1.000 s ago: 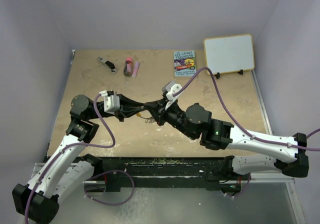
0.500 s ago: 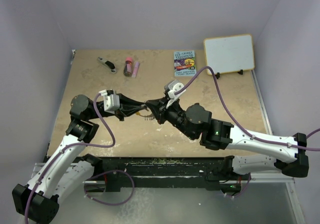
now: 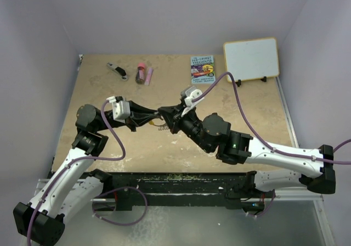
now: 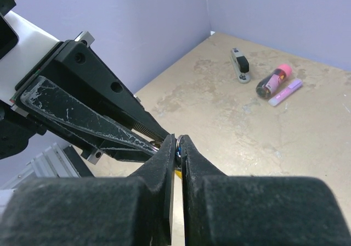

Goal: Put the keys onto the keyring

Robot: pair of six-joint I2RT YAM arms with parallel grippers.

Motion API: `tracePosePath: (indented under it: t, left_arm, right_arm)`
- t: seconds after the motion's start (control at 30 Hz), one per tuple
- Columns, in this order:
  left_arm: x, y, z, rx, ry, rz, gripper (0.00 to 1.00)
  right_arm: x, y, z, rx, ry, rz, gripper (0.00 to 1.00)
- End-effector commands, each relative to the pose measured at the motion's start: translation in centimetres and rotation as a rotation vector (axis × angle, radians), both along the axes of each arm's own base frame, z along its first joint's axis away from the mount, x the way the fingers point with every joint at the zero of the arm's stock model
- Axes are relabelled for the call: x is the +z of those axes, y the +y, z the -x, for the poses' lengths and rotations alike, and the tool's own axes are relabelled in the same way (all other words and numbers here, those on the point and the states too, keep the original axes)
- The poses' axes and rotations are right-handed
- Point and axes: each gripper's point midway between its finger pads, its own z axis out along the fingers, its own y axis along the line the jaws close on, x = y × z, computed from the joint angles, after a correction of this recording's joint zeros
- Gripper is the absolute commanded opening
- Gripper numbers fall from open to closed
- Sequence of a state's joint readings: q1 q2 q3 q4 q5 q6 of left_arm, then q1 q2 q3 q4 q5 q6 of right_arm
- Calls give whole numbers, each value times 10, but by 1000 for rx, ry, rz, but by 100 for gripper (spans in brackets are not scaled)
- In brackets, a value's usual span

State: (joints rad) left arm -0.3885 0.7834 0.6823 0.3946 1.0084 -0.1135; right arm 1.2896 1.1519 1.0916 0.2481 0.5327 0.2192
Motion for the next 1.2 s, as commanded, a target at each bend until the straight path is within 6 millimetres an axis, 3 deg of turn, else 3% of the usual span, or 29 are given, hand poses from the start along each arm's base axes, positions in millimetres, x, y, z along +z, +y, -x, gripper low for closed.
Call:
tracePosePath:
  t: [0.0, 0.23, 0.33, 0.37, 0.47, 0.67, 0.8, 0.97, 1.17]
  left_arm:
    - [36, 0, 25, -77, -117, 43, 3]
    - [38, 1, 24, -67, -122, 46, 4]
    - [39, 1, 25, -73, -134, 40, 10]
    - [39, 1, 27, -78, -140, 38, 12]
    - [43, 1, 27, -81, -162, 40, 19]
    - [71, -1, 35, -111, -266, 61, 52]
    - [78, -2, 36, -122, -290, 62, 62]
    - [69, -5, 21, -71, -296, 46, 69]
    - [59, -7, -12, 56, -310, 39, 79]
  right_arm:
    - [18, -5, -10, -61, -14, -86, 2]
    - [16, -16, -15, -115, -12, -97, 0]
    - [21, -25, -15, -127, -35, -140, 0]
    - [13, -29, -14, -129, -48, -136, 0]
    - [22, -39, -11, -123, -117, -181, 0]
    - [42, -44, -3, -84, -259, -250, 0]
    - [60, -44, 1, -78, -349, -311, 0]
    - [74, -40, 7, -47, -401, -340, 0]
    - [90, -46, 17, -19, -464, -400, 0]
